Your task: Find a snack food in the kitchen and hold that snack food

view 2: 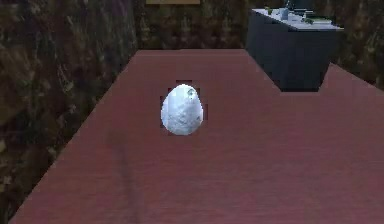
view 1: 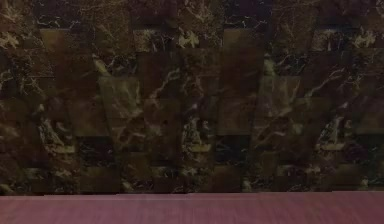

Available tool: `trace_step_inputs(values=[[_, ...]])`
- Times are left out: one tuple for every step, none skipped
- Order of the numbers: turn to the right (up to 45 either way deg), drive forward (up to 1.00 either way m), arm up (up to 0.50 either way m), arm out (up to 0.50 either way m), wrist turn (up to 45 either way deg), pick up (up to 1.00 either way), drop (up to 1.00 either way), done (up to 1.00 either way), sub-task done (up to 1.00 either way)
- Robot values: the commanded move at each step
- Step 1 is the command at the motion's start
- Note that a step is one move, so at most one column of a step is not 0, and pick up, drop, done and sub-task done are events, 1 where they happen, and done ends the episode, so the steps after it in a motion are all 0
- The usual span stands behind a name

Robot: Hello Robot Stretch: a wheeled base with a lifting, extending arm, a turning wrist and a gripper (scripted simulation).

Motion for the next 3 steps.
trace_step_inputs(values=[[-45.0, 0.00, 0.00, 0.00, 0.0, 0.00, 0.00, 0.00, 0.00], [-12.0, 0.00, 0.00, 0.00, 0.0, 0.00, 0.00, 0.00, 0.00], [0.0, 0.80, 0.00, 0.00, 0.0, 0.00, 0.00, 0.00, 0.00]])
